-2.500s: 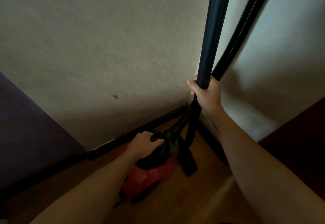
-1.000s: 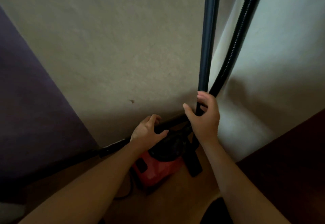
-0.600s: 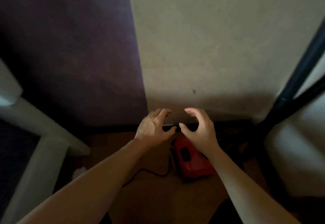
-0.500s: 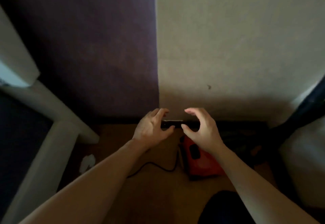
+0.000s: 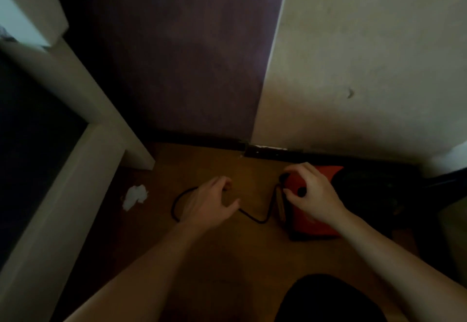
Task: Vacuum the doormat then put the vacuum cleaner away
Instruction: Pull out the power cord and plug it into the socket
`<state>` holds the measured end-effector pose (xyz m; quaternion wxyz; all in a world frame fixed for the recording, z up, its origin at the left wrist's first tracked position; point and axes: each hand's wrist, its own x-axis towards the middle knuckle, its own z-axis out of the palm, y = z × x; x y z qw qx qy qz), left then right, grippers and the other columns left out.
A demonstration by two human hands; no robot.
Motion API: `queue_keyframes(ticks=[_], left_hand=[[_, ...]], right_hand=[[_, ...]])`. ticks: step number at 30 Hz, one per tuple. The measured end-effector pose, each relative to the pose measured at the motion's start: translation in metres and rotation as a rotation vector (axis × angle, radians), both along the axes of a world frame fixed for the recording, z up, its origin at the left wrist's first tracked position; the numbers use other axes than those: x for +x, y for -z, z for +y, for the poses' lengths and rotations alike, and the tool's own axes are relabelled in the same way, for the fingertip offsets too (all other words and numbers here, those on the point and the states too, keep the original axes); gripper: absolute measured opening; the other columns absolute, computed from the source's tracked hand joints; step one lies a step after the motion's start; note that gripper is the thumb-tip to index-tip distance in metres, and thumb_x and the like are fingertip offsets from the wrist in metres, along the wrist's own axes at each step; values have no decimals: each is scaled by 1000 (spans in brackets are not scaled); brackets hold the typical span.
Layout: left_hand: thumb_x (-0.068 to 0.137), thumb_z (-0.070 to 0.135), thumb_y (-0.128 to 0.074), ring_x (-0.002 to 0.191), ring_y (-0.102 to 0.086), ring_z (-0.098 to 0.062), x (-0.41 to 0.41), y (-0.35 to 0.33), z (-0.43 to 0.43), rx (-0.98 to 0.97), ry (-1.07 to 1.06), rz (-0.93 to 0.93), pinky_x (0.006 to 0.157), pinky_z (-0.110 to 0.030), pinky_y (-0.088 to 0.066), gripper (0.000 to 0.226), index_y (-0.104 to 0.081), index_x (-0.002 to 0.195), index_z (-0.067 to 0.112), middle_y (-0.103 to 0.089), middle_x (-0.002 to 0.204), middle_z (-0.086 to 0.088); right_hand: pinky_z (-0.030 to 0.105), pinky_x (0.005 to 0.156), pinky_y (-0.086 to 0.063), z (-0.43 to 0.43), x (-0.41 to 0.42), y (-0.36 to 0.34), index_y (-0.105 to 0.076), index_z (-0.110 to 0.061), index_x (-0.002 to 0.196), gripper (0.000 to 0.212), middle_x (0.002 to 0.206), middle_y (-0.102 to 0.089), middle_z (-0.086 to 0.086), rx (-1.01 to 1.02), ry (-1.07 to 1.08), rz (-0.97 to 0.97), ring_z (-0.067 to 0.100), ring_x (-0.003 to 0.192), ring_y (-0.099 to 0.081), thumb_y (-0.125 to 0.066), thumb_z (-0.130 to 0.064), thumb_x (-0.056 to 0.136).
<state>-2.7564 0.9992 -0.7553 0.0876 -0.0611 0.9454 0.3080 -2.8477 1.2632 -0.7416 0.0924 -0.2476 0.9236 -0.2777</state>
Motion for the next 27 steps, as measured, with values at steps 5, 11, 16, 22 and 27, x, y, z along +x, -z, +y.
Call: queue_keyframes(ticks=[5, 11, 16, 22, 27], left_hand=[[86, 50, -65, 111, -58, -13, -12, 2, 4, 33, 62, 15, 92, -36, -52, 49, -51, 128, 29, -58, 124, 8], [86, 40, -68, 106, -59, -15, -55, -9, 24, 116, 180, 45, 88, -33, -51, 41, -57, 123, 26, -60, 119, 5], [85, 34, -70, 112, -58, -20, -91, 31, 49, 111, 292, -19, 92, -37, -50, 43, -58, 123, 19, -59, 123, -2], [72, 44, -61, 113, -57, -22, -107, 73, 73, 85, 427, -78, 92, -41, -51, 50, -54, 119, 29, -55, 118, 1], [77, 30, -71, 116, -54, -21, -119, 94, 81, 76, 536, -107, 96, -38, -48, 52, -53, 125, 23, -55, 123, -2]], right_hand=[[28, 94, -47, -2, 12, -5, -59, -25, 125, 43, 121, -55, -8, 68, 33, 21, 13, 116, -55, -75, -31, 86], [27, 96, -42, 12, 15, -23, -58, -23, 128, 49, 125, -55, -3, 197, 27, 14, 17, 119, -52, -76, -35, 85], [39, 92, -51, 20, 4, -1, -57, -17, 123, 54, 121, -59, 6, 269, -58, 184, 28, 111, -58, -73, -44, 80], [38, 99, -47, 39, 24, 3, -61, -14, 128, 56, 126, -59, 6, 181, 30, 279, 28, 116, -57, -71, -44, 82], [42, 110, -42, 55, 22, -8, -58, -20, 131, 61, 127, -56, 1, 156, 191, 274, 23, 122, -53, -66, -53, 80]])
